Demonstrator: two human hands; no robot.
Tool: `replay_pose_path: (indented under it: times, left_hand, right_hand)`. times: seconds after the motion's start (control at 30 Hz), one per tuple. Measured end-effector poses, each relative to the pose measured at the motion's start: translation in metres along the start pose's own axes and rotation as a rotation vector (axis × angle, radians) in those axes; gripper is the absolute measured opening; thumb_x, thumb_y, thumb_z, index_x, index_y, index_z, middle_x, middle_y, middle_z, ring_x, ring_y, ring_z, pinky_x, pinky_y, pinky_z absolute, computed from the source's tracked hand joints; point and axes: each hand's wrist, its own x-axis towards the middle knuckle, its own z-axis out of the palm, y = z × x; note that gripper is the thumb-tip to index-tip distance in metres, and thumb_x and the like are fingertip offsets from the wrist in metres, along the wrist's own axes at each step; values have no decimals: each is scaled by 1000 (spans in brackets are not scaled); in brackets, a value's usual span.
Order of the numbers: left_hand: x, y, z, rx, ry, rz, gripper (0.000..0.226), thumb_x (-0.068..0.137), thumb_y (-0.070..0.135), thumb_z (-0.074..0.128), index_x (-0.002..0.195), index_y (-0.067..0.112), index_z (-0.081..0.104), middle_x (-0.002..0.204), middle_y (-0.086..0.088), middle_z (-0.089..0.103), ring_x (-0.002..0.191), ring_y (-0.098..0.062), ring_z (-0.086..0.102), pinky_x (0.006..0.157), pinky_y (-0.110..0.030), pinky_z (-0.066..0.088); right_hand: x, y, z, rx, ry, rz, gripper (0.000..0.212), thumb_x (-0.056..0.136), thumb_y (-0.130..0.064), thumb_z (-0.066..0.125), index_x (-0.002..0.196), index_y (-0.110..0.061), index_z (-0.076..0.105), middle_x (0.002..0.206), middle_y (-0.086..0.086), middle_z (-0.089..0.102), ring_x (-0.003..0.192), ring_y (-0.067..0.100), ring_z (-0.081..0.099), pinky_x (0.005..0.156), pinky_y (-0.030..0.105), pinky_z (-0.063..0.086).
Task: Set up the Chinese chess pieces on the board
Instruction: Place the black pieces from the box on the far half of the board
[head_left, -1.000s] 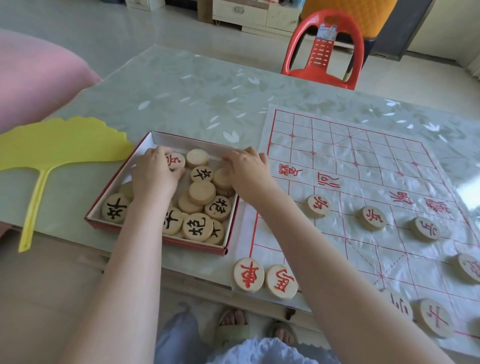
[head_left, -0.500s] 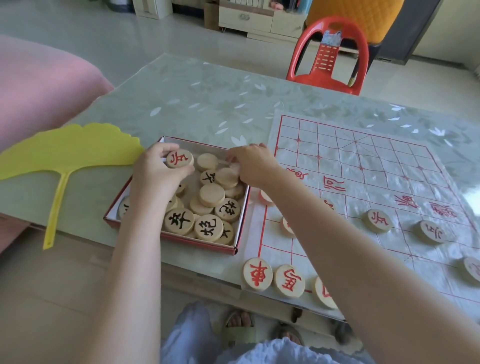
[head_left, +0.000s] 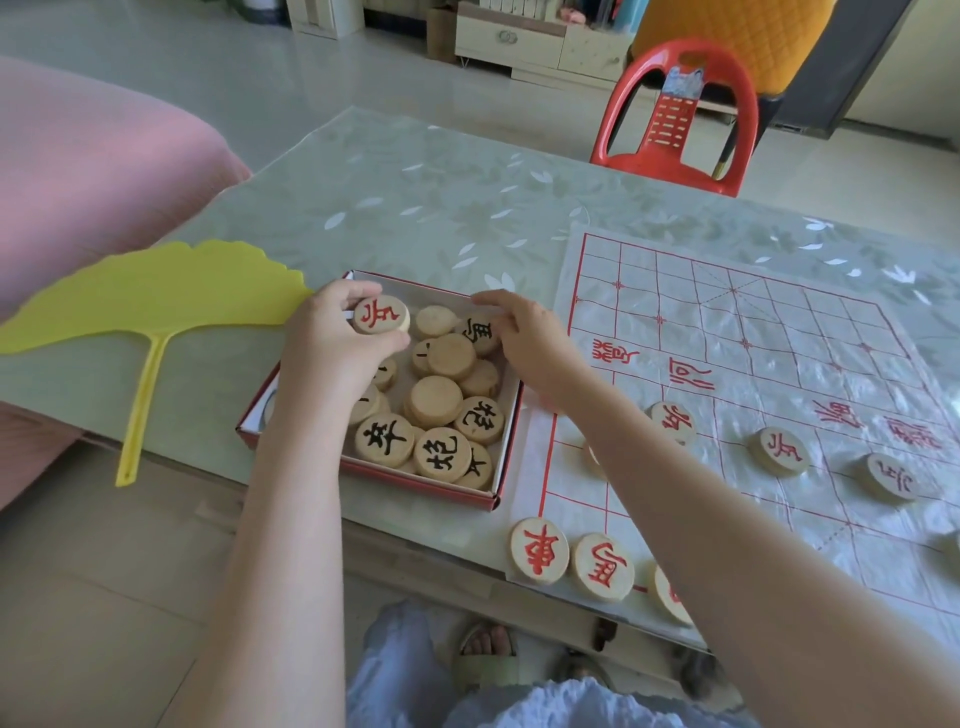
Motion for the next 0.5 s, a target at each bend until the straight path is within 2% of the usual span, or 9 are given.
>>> replay_pose_path:
  times: [0.03, 0.07, 0.13, 0.2, 0.23, 0.3, 0.33, 0.43, 0.5]
  left_hand:
    - [0, 1, 0, 0, -6, 1, 50, 70, 14, 77, 116, 21, 60, 110, 5, 59, 92, -11, 58, 69, -16, 38]
    - [-1, 1, 0, 1, -13, 3, 50, 70, 14, 77, 116, 20, 60, 107, 6, 57, 90, -11, 57, 65, -13, 37]
    - [-1, 3, 1, 7, -29, 10, 51, 69, 12, 77, 116, 20, 60, 105, 6, 57, 88, -9, 55, 60, -8, 34]
    - [-2, 6, 3, 22, -41, 26, 52, 68, 13, 79, 116, 21, 60, 108, 5, 58, 89, -9, 54, 59, -8, 34]
    - [-2, 7, 4, 28, -49, 35, 53, 67, 13, 79, 115, 22, 60, 109, 5, 59, 89, -9, 54, 60, -9, 34]
    - [-3, 10, 6, 33, -62, 50, 53, 65, 14, 80, 113, 23, 61, 108, 4, 61, 87, -11, 55, 61, -13, 37]
    - [-4, 11, 7, 36, -66, 55, 52, 65, 14, 80, 112, 24, 62, 108, 4, 62, 86, -11, 56, 60, -14, 37]
    - [-5, 13, 9, 45, -79, 77, 51, 65, 14, 80, 112, 24, 62, 108, 3, 63, 85, -11, 56, 58, -14, 37]
    - [-7, 16, 11, 43, -96, 81, 51, 67, 15, 79, 113, 24, 61, 106, 4, 62, 84, -11, 56, 58, -14, 37]
  right_hand:
    - [1, 1, 1, 44, 1, 11, 43, 95, -5, 30, 125, -24, 54, 117, 8, 60, 87, 14, 56, 82, 29, 45]
    - [1, 1, 1, 96, 6, 22, 44, 94, -4, 30, 123, -24, 56, 117, 8, 58, 73, 5, 49, 68, 19, 41]
    - [-2, 0, -1, 212, 32, 50, 45, 93, -2, 31, 122, -23, 58, 120, 7, 56, 68, 1, 43, 56, 11, 32]
    - [-6, -2, -5, 299, 56, 66, 46, 91, 1, 32, 121, -21, 59, 118, 5, 56, 76, 5, 53, 58, 7, 39]
    - [-7, -3, -7, 343, 64, 79, 47, 90, 3, 32, 120, -20, 60, 115, 4, 56, 81, 11, 58, 64, 8, 45]
    - [-10, -5, -11, 486, 70, 123, 47, 88, 5, 32, 114, -18, 63, 114, 7, 62, 90, 30, 63, 84, 32, 53]
    - [-12, -7, -14, 587, 68, 159, 47, 87, 5, 31, 113, -17, 63, 115, 10, 63, 90, 32, 65, 90, 39, 52]
    - [-19, -10, -26, 1015, 7, 317, 41, 88, 6, 33, 113, -9, 61, 100, 10, 60, 77, 21, 61, 81, 28, 51]
    - [-26, -11, -35, 1296, -73, 394, 26, 90, 2, 42, 108, -3, 60, 95, 11, 53, 77, 19, 57, 73, 27, 56]
